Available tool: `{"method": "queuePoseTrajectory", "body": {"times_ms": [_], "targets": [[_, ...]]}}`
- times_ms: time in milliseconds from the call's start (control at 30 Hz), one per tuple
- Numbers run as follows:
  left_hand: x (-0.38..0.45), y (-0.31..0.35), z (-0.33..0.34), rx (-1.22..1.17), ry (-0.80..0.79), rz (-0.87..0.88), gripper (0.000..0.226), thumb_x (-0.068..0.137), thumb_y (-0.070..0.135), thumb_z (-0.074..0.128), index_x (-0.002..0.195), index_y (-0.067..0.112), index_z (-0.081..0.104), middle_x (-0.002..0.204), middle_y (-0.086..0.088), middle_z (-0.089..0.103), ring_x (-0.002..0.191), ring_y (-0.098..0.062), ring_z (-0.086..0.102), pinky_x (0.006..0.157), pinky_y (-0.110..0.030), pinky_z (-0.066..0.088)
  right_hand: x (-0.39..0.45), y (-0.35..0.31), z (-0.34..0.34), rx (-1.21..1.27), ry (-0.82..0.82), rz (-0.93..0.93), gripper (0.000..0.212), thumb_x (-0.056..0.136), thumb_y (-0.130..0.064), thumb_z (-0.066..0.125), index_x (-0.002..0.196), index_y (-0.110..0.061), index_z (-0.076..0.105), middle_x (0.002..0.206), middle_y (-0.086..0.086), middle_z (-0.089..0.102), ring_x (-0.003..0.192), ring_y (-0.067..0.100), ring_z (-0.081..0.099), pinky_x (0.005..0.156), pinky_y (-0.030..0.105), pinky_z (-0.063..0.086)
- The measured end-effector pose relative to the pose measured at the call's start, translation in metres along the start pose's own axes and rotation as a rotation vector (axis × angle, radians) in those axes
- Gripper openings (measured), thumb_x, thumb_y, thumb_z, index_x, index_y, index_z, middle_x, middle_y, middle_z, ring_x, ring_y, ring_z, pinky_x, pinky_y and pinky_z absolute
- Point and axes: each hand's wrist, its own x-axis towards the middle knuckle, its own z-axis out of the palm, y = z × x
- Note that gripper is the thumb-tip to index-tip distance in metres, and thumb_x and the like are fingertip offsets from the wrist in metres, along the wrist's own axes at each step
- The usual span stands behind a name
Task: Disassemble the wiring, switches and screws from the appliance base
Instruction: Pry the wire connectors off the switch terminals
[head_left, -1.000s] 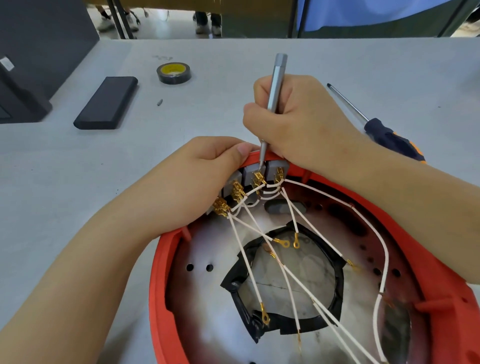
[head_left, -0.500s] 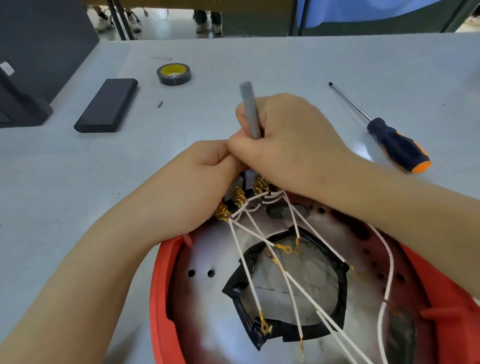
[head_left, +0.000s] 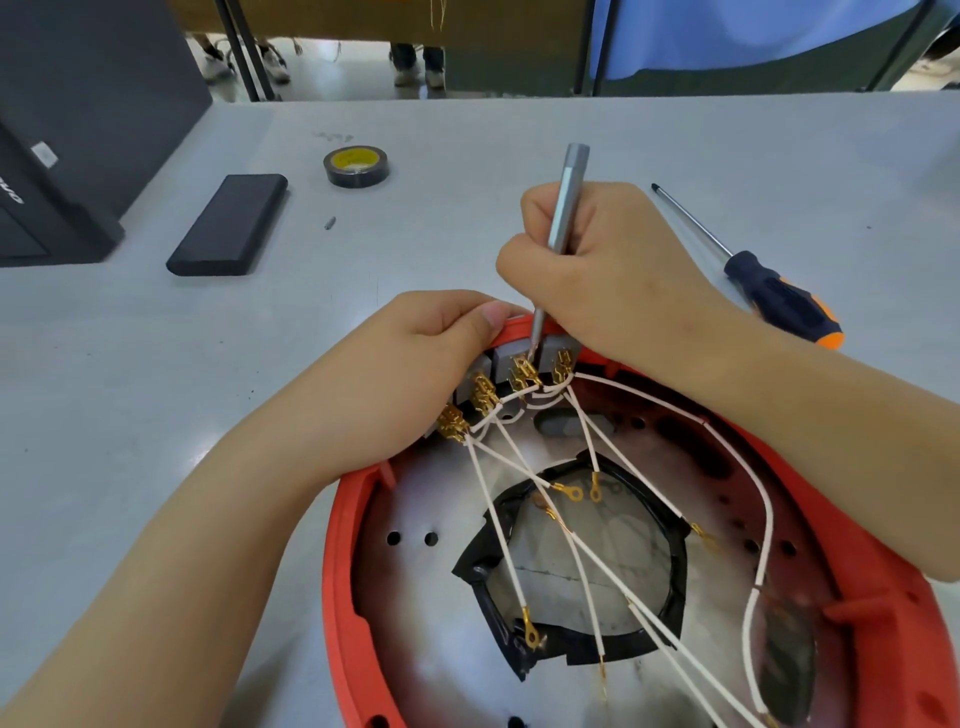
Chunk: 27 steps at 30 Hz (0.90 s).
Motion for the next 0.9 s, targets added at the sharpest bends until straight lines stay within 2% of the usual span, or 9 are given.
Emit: {"method": "queuePoseTrajectory", "body": {"times_ms": [133, 233, 367, 600, 667, 733, 800, 867, 900], "targets": [[-0.002, 0.002, 0.002, 0.015, 0.009, 0.011, 0.031, 0.099, 0.04, 0.04, 0.092, 0.034, 0.07, 0.09, -0.02, 0.07, 0.079, -0.041, 0.063, 0.066, -0.048, 0.051, -0.001, 0.001, 0.001, -0.026, -0.016, -0.036, 0.042, 0.081, -0.008, 0.057, 0.053, -0.018, 0.028, 0.044, -0.008, 0.024, 0.046, 0.007, 0.03, 0.046, 0.015, 0.027], [-0.002, 0.002, 0.001, 0.029, 0.018, 0.011, 0.03, 0.099, 0.04, 0.039, 0.095, 0.036, 0.069, 0.096, -0.021, 0.069, 0.085, -0.041, 0.065, 0.071, -0.049, 0.054, -0.001, 0.001, -0.001, -0.022, -0.055, -0.043, 0.042, 0.081, -0.007, 0.057, 0.053, -0.018, 0.028, 0.045, -0.007, 0.025, 0.047, 0.007, 0.03, 0.046, 0.016, 0.027], [-0.001, 0.002, 0.002, 0.03, 0.009, 0.015, 0.031, 0.1, 0.038, 0.038, 0.098, 0.033, 0.069, 0.104, -0.023, 0.068, 0.097, -0.042, 0.063, 0.089, -0.056, 0.048, -0.002, 0.002, -0.001, -0.024, -0.098, -0.064, 0.044, 0.081, -0.007, 0.056, 0.052, -0.019, 0.026, 0.042, -0.009, 0.026, 0.045, 0.006, 0.032, 0.046, 0.012, 0.029], [-0.002, 0.003, 0.002, 0.035, 0.021, 0.035, 0.031, 0.1, 0.04, 0.039, 0.093, 0.038, 0.068, 0.094, -0.015, 0.071, 0.088, -0.037, 0.066, 0.076, -0.046, 0.052, -0.002, 0.001, -0.002, -0.018, -0.019, -0.076, 0.043, 0.082, -0.007, 0.056, 0.053, -0.019, 0.026, 0.043, -0.008, 0.025, 0.045, 0.006, 0.03, 0.047, 0.013, 0.026], [-0.002, 0.003, 0.002, 0.022, 0.029, 0.026, 0.031, 0.1, 0.039, 0.039, 0.091, 0.036, 0.069, 0.09, -0.017, 0.07, 0.076, -0.035, 0.065, 0.066, -0.039, 0.052, -0.002, -0.001, -0.002, 0.015, 0.03, -0.058, 0.043, 0.082, -0.005, 0.056, 0.053, -0.018, 0.027, 0.044, -0.008, 0.024, 0.045, 0.007, 0.03, 0.047, 0.013, 0.027], [-0.002, 0.004, 0.002, 0.03, 0.027, 0.015, 0.03, 0.1, 0.039, 0.039, 0.092, 0.035, 0.069, 0.09, -0.022, 0.067, 0.066, -0.037, 0.06, 0.055, -0.04, 0.048, -0.001, -0.004, -0.003, 0.041, 0.056, -0.042, 0.043, 0.082, -0.003, 0.056, 0.053, -0.017, 0.027, 0.044, -0.008, 0.024, 0.046, 0.008, 0.031, 0.046, 0.014, 0.027], [-0.003, 0.004, 0.002, 0.042, 0.032, 0.009, 0.03, 0.1, 0.039, 0.039, 0.093, 0.034, 0.068, 0.089, -0.022, 0.067, 0.059, -0.029, 0.057, 0.05, -0.036, 0.046, -0.001, -0.008, -0.007, 0.034, 0.067, -0.026, 0.042, 0.082, -0.004, 0.056, 0.052, -0.017, 0.028, 0.042, -0.008, 0.026, 0.044, 0.008, 0.032, 0.045, 0.013, 0.029], [-0.004, 0.005, 0.002, 0.053, 0.051, 0.009, 0.03, 0.1, 0.039, 0.04, 0.09, 0.038, 0.068, 0.086, -0.018, 0.068, 0.056, -0.021, 0.056, 0.05, -0.029, 0.046, -0.003, -0.009, -0.012, 0.031, 0.066, 0.015, 0.04, 0.082, -0.007, 0.056, 0.053, -0.017, 0.03, 0.042, -0.008, 0.028, 0.043, 0.007, 0.033, 0.044, 0.014, 0.031], [-0.004, 0.005, 0.002, 0.058, 0.058, 0.009, 0.03, 0.1, 0.038, 0.04, 0.088, 0.04, 0.067, 0.089, -0.016, 0.069, 0.061, -0.023, 0.06, 0.056, -0.029, 0.049, -0.005, -0.008, -0.015, 0.04, 0.067, 0.046, 0.039, 0.082, -0.008, 0.056, 0.054, -0.016, 0.031, 0.043, -0.009, 0.029, 0.043, 0.007, 0.032, 0.043, 0.017, 0.031]]}}
